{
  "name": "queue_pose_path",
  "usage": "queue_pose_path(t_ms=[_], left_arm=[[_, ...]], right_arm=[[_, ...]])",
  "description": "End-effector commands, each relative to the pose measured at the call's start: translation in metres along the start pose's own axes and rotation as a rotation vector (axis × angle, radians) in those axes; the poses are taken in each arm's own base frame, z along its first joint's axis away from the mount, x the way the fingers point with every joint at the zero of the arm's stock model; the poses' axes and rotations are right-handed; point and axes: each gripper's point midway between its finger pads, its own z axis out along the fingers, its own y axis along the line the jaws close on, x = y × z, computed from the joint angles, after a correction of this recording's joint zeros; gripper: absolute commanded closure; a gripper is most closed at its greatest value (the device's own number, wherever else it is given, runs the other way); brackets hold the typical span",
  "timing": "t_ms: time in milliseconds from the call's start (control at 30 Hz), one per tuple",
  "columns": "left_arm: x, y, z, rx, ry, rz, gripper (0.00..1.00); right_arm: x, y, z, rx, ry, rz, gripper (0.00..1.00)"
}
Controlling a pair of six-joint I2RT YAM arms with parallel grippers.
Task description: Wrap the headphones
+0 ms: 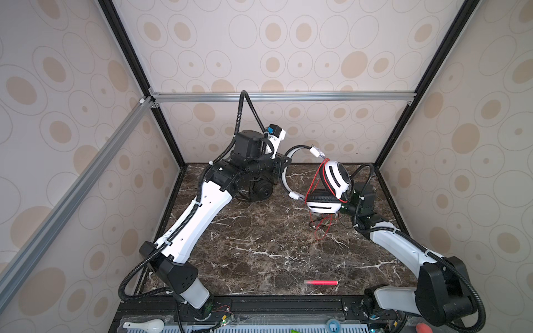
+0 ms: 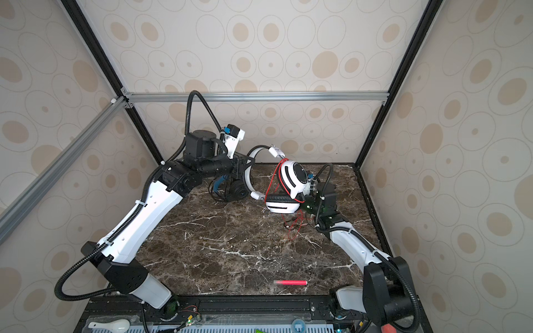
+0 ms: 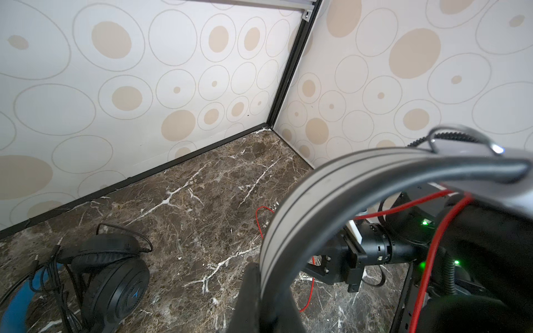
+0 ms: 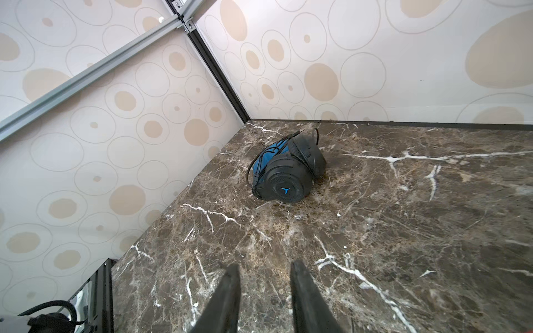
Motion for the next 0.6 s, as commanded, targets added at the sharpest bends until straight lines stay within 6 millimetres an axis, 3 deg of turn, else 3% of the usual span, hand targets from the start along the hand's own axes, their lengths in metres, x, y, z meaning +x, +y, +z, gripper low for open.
queue_pose_path(t_ms=[0, 300, 567], left_arm=[[-0.069, -0.021, -0.038, 0.037, -0.224, -0.029, 1.0], [-0.09, -0.008, -0.04, -0.03, -0.301, -0.116, 1.0], [-0.116, -0.002, -0.049, -0.061, -0.401, -0.171, 1.0]], right_arm=[[-0.011, 0.003, 0.003, 0.001, -0.027, -0.019, 0.7], [0.003, -0.004, 0.006, 0.051, -0.001, -0.009, 0.78], [0.029, 0.008, 0.01, 0.04, 0.049, 0.013, 0.8]])
